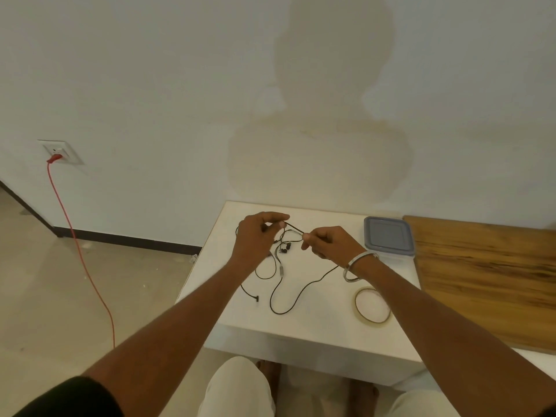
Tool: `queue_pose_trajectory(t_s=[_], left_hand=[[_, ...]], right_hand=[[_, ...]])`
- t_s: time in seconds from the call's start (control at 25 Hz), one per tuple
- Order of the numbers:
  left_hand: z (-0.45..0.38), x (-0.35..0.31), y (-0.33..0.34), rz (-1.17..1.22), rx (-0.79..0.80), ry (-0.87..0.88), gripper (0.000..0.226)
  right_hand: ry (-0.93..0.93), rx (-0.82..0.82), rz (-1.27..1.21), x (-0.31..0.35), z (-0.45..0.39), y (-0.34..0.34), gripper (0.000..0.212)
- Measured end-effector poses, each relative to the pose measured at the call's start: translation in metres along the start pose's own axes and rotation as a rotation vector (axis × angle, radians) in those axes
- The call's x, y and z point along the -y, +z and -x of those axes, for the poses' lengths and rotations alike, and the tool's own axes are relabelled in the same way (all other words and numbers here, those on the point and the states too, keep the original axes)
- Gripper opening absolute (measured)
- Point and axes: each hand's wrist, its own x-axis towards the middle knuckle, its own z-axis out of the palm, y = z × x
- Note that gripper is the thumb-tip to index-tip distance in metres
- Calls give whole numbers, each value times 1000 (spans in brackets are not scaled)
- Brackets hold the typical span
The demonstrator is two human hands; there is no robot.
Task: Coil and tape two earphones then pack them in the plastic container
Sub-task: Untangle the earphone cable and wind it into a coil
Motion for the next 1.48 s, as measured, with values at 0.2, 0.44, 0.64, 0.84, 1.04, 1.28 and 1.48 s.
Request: queue_pose_trajectory(t_s=[0.2, 0.44, 0.64, 0.84, 1.04, 1.28, 1.48], left_hand=[[-13, 8, -24, -185, -93, 78, 17], [-13, 33, -19, -416, -8, 5, 23], [-3, 24, 4, -314, 269, 169, 32], [-2, 17, 9, -329, 310, 181, 19], [-3, 30, -11, -394, 137, 99, 19], [3, 49, -26, -524, -7, -58, 22], [9, 42, -9, -719, 93, -98, 54]], right_hand=[[-19, -39, 9, -3, -1, -16, 23], [-89, -85, 216, 2, -11, -15, 20], [-116, -9, 422, 6, -20, 4, 24], [-122, 12, 478, 4, -23, 13, 23], [-75, 22, 546, -5, -17, 2, 21], [-20, 10, 631, -19, -9, -7, 20], [-65, 12, 632, -15, -11, 0, 19]])
